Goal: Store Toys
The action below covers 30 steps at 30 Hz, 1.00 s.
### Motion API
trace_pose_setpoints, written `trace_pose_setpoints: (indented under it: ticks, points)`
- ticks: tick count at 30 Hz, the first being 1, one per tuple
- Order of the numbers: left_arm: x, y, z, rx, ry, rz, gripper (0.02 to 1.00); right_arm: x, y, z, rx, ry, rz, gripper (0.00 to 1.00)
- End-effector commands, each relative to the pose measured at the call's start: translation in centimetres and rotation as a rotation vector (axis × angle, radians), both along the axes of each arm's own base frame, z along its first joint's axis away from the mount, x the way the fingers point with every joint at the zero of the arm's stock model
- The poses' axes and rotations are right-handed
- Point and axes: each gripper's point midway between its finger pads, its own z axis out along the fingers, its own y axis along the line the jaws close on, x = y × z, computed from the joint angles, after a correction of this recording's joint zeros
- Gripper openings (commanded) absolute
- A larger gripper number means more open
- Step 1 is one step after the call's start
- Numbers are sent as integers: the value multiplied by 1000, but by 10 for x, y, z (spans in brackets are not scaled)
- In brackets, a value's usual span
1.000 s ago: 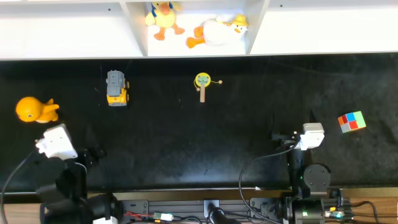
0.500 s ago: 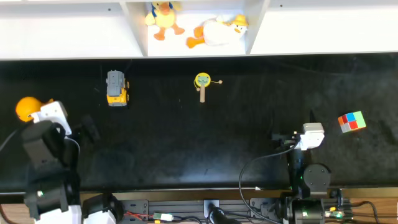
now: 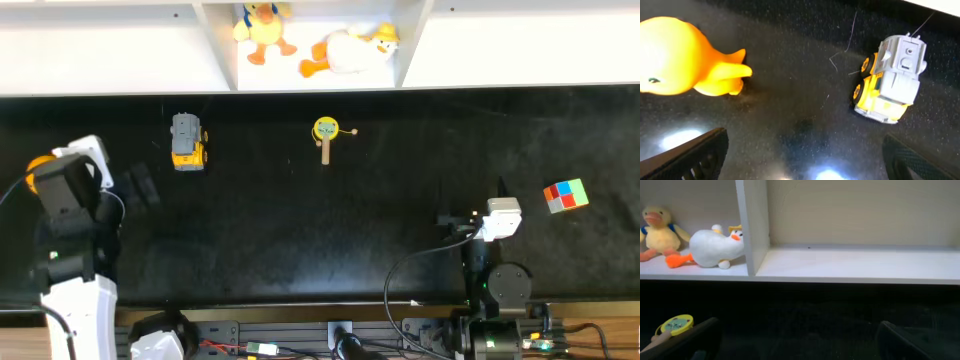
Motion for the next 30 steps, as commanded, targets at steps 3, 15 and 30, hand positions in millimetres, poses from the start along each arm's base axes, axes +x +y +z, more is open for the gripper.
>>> trace_pose_setpoints:
  ticks: [3, 15, 30]
  points:
    - [14, 0, 11, -5, -45, -63, 998, 0, 2, -3, 5, 0, 10, 996]
    - [3, 29, 23, -4, -133, -225, 998, 0, 2, -3, 5, 0, 10, 996]
    - [-5, 48, 17, -7, -182, -338, 998, 0, 2, -4, 5, 1, 10, 996]
